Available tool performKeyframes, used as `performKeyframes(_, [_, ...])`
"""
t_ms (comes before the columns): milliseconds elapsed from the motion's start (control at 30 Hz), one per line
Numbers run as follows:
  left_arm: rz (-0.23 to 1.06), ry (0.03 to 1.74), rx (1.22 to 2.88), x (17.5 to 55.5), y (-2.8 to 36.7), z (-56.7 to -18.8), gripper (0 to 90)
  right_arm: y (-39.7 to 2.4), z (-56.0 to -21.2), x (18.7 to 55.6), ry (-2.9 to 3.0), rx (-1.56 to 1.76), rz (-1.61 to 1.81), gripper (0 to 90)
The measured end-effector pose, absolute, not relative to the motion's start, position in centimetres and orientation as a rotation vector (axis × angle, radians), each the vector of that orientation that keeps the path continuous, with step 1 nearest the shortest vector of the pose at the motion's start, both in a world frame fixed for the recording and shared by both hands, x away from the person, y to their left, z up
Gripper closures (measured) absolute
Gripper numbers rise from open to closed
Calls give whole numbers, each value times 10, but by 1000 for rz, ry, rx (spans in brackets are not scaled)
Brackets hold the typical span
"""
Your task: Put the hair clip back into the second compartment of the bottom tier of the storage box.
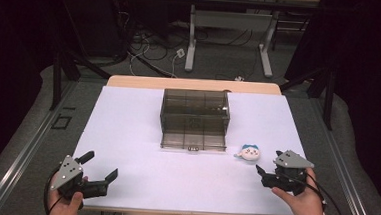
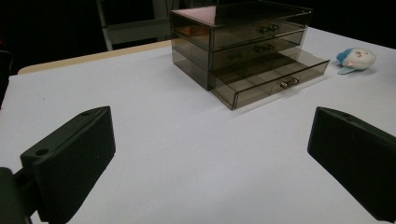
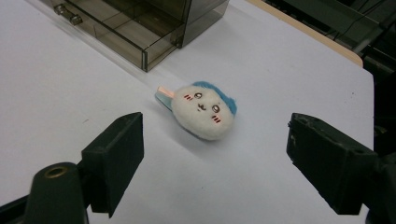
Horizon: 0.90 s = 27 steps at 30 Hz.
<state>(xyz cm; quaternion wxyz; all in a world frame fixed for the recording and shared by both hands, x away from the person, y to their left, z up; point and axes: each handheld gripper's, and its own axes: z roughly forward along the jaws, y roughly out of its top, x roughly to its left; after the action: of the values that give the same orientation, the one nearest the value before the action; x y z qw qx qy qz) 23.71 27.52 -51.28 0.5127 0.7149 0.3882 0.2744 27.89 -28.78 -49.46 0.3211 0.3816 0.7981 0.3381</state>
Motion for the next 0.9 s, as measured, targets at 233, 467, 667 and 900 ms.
performKeyframes(233, [649, 937, 1716, 237, 274, -513, 11, -278, -486, 289, 2167, 926, 775, 226])
performKeyframes(467, [652, 937, 1718, 238, 275, -514, 11, -269, -480, 298, 2259, 806, 656, 271])
performKeyframes(667, [653, 936, 1729, 238, 275, -514, 11, -264, -477, 305, 2322, 684, 585, 290])
performKeyframes(900, [649, 940, 1721, 238, 274, -515, 11, -256, -475, 312, 2389, 569, 521, 288])
